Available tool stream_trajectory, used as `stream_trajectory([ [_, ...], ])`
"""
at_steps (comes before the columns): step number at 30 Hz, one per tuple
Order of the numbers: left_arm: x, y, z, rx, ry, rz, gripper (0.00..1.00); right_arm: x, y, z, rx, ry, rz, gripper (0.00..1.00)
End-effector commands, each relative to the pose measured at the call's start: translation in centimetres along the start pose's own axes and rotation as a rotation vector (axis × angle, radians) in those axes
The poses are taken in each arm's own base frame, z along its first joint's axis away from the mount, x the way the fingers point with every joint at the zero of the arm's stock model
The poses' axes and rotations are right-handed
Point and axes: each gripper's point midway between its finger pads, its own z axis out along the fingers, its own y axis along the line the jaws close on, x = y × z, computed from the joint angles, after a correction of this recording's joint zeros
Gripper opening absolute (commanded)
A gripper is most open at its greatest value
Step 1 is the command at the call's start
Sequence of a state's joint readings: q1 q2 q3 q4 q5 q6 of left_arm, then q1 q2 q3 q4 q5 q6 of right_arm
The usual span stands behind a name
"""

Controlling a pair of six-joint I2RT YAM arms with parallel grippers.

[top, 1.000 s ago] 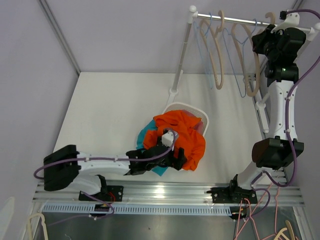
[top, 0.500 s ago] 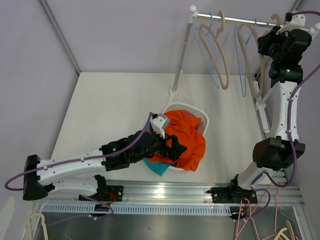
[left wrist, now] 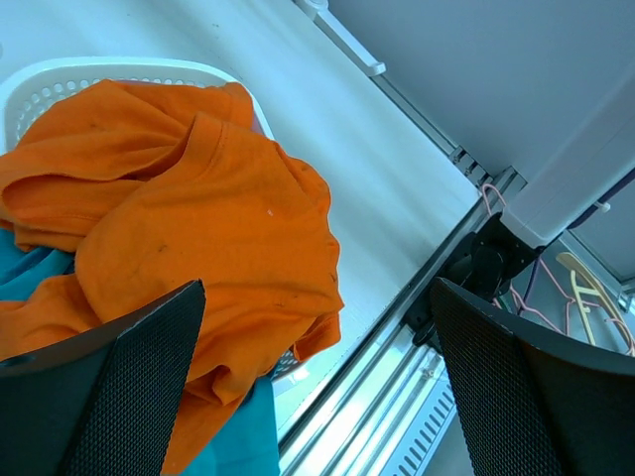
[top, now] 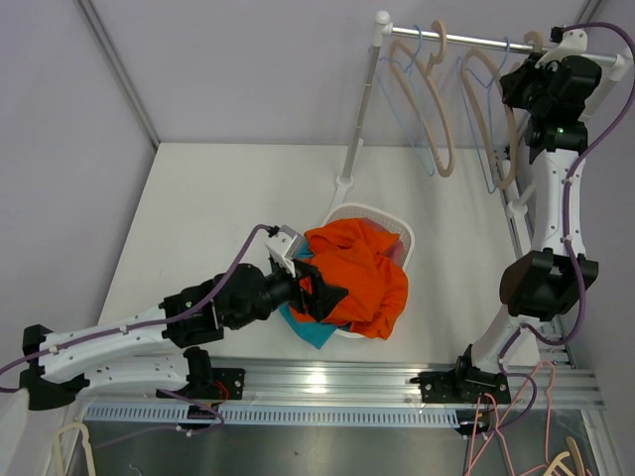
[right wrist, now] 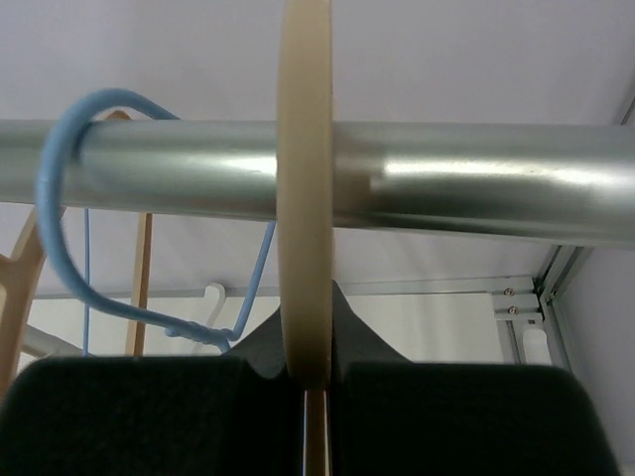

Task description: Remove the t-shirt from the hanger

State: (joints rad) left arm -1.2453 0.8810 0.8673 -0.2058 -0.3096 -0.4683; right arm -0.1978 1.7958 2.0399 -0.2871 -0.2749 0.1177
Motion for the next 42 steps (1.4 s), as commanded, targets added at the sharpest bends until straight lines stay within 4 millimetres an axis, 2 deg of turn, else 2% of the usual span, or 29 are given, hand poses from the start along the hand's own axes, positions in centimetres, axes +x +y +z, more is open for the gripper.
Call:
stream_trajectory([
  [1,-1.5,0.2,-1.6,0.003,-0.048,0.015,0.99,-2.4,1.1,-0.1,-0.029,-0.058,-0.037,0.00],
  [4,-2.4,0.5,-2.7,-0.001,-0.077,0.016,0.99,-1.7,1.2,0.1,-0.032,-0.035,-0.031,0.00],
  [5,-2.4,0.7,-2.9,-0.008,-0.075,0.019,0.99,-1.8,1.3,-0.2,-0.027,-0.036,-0.030,0.05],
  [7,-3.0,0.9,-3.5,-0.017,-0.092,0.021,0.99,-1.8,1.0,-0.7,-0.002,-0.025,-0.022,0.22],
  [8,-3.0,1.2,-3.7,-0.030,-0.087,0.027,1.00,-2.6,1.3,-1.6,0.005,-0.038,-0.025,0.40],
  [10,-3.6,1.7,-4.3,-0.052,-0.105,0.028,0.99,-2.5,1.0,-2.6,0.034,-0.031,-0.025,0.46],
  [11,-3.6,2.0,-4.5,-0.059,-0.105,0.032,0.99,-4.0,1.5,-4.3,0.043,-0.064,-0.035,0.52],
  [13,-4.3,2.2,-5.3,-0.066,-0.129,0.027,1.00,-4.7,1.1,-6.0,0.092,-0.075,-0.040,0.59],
  [14,-4.4,2.4,-5.6,-0.070,-0.133,0.027,0.99,-4.9,1.1,-7.0,0.106,-0.071,-0.059,0.67],
  [15,-4.6,2.5,-5.9,-0.071,-0.138,0.027,0.99,-6.0,1.7,-9.5,0.121,-0.087,-0.067,0.74],
  [16,-4.9,2.7,-6.5,-0.078,-0.147,0.023,0.99,-6.3,1.7,-10.7,0.142,-0.091,-0.070,0.80],
  [18,-5.1,2.8,-7.0,-0.082,-0.153,0.015,1.00,-5.2,1.2,-12.9,0.193,-0.061,-0.075,0.94],
  [19,-5.0,3.2,-7.2,-0.096,-0.148,0.018,0.99,-6.4,1.9,-15.7,0.201,-0.100,-0.080,0.99],
  [20,-5.2,3.3,-7.7,-0.093,-0.159,0.012,0.99,-6.2,1.6,-17.0,0.233,-0.100,-0.075,0.99],
  [21,-5.3,3.5,-7.9,-0.096,-0.162,0.013,0.99,-4.2,1.4,-17.7,0.244,-0.055,-0.064,0.99],
  [22,-5.2,3.6,-8.2,-0.098,-0.162,0.014,0.99,-4.9,2.1,-20.2,0.243,-0.090,-0.064,1.00],
  [23,-5.5,3.7,-8.7,-0.097,-0.175,0.008,0.99,-4.5,2.4,-21.3,0.242,-0.090,-0.053,1.00],
  [24,-5.6,3.9,-9.0,-0.101,-0.181,0.004,1.00,-2.6,2.3,-21.8,0.247,-0.051,-0.034,0.99],
  [25,-5.6,4.2,-9.3,-0.113,-0.180,0.004,0.99,-3.2,2.7,-24.3,0.266,-0.092,-0.009,1.00],
  [26,-5.8,4.6,-9.7,-0.128,-0.191,0.002,0.99,-2.8,3.0,-25.2,0.266,-0.095,0.011,1.00],
  [28,-6.2,5.2,-10.7,-0.143,-0.210,-0.007,1.00,-0.7,3.2,-26.5,0.270,-0.062,0.073,1.00],
  [29,-6.4,5.6,-11.1,-0.161,-0.222,-0.009,0.99,-1.0,4.2,-28.3,0.250,-0.098,0.119,0.99],
  [31,-6.9,6.0,-12.3,-0.161,-0.244,-0.009,0.99,0.7,5.9,-29.1,0.162,-0.066,0.154,0.99],
  [32,-7.1,6.3,-12.8,-0.170,-0.254,-0.012,0.99,0.6,6.7,-30.3,0.137,-0.079,0.165,1.00],
  [36,-7.2,7.6,-14.6,-0.186,-0.297,-0.037,0.99,1.1,8.2,-32.4,0.088,-0.075,0.207,0.99],
  [38,-7.1,8.1,-15.5,-0.190,-0.315,-0.049,0.99,1.3,9.2,-33.1,0.046,-0.068,0.221,1.00],
  [42,-6.9,8.8,-16.6,-0.198,-0.319,-0.068,1.00,1.9,9.8,-34.2,0.024,-0.060,0.234,0.99],
])
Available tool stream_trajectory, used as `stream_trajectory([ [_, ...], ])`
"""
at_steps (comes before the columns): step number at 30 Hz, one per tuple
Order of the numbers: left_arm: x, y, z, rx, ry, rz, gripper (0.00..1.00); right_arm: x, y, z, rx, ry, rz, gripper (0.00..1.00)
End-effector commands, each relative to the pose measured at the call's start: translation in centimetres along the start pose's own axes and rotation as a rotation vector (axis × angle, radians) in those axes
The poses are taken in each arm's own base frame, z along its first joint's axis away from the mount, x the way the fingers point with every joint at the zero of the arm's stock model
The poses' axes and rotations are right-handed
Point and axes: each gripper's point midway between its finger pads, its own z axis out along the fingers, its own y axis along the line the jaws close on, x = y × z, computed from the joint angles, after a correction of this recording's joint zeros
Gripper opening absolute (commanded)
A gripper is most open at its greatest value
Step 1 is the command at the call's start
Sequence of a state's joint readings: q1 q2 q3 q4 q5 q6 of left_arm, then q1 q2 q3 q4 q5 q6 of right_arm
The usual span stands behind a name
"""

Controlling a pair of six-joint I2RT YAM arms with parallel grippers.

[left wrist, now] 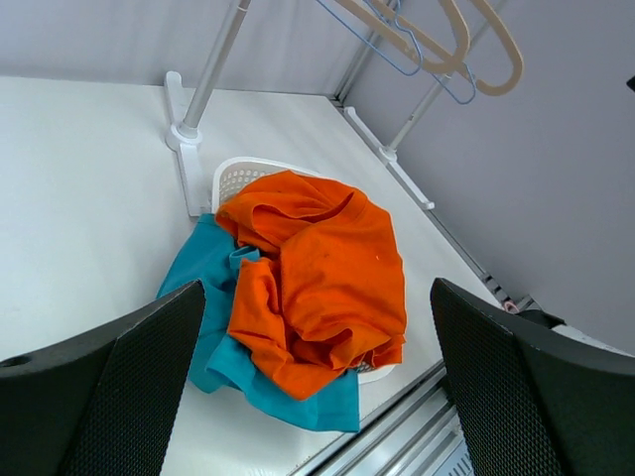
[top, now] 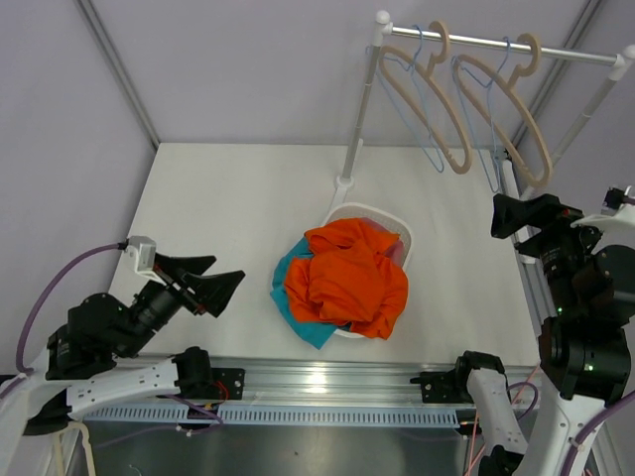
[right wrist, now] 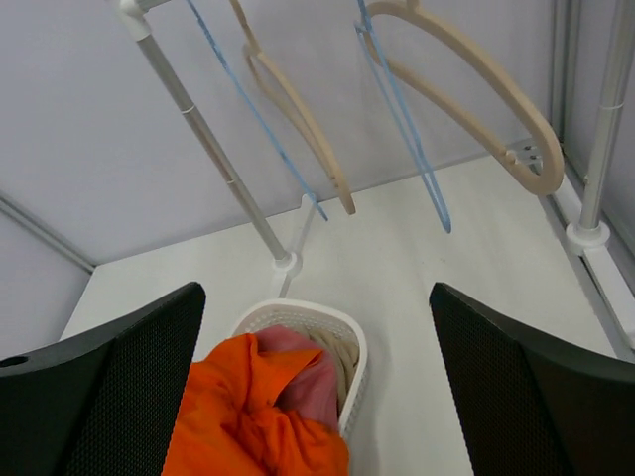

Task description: Remove the t-shirt from the hanger

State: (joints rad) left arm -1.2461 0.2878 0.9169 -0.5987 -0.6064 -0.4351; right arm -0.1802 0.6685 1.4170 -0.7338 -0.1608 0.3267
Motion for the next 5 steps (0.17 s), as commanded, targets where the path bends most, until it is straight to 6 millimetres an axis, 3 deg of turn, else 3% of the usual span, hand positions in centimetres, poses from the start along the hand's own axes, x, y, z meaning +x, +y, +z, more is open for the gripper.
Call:
stream_trajectory([
  [1,-0.10,1.05,-0.82,-0.029,0.008,0.012,0.99,0.88,1.06,-1.01,-0.050,0.030,0.038,1.00],
  [5,0.10,1.73,-1.36,-0.043,0.011,0.006,1.00,1.61,0.40,-0.88,-0.025,0.048,0.034,1.00],
])
